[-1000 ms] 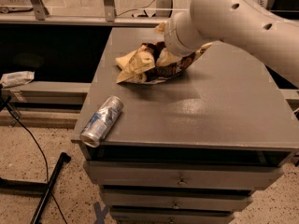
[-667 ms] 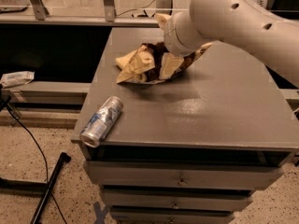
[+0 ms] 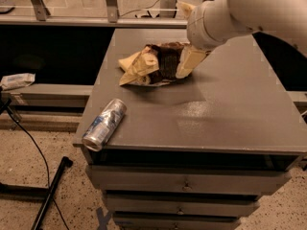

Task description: Move brown chip bag near sponge

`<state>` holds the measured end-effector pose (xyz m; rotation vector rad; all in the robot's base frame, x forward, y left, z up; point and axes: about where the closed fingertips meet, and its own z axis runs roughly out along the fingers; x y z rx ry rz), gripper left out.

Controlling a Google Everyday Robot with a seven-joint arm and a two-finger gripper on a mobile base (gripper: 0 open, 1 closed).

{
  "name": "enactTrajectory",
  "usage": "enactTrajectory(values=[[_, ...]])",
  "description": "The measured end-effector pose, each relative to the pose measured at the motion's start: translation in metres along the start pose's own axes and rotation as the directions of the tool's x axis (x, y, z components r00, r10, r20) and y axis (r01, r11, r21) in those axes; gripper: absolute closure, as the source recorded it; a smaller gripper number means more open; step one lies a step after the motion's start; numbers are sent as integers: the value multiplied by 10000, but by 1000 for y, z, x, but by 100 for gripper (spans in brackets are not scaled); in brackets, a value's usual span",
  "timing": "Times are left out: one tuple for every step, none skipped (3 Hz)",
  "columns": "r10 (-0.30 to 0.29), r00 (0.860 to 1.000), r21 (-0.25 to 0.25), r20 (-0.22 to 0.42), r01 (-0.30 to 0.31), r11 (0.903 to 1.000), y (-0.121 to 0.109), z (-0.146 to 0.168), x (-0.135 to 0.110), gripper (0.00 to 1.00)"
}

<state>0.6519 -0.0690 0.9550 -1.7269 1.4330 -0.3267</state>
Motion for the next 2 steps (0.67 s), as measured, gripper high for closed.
enactTrajectory(values=[[650,9978,371,157,-655,9972,-8,-25,14,0],[724,9972,389,179,-731,9966,-8,-27,15,0]])
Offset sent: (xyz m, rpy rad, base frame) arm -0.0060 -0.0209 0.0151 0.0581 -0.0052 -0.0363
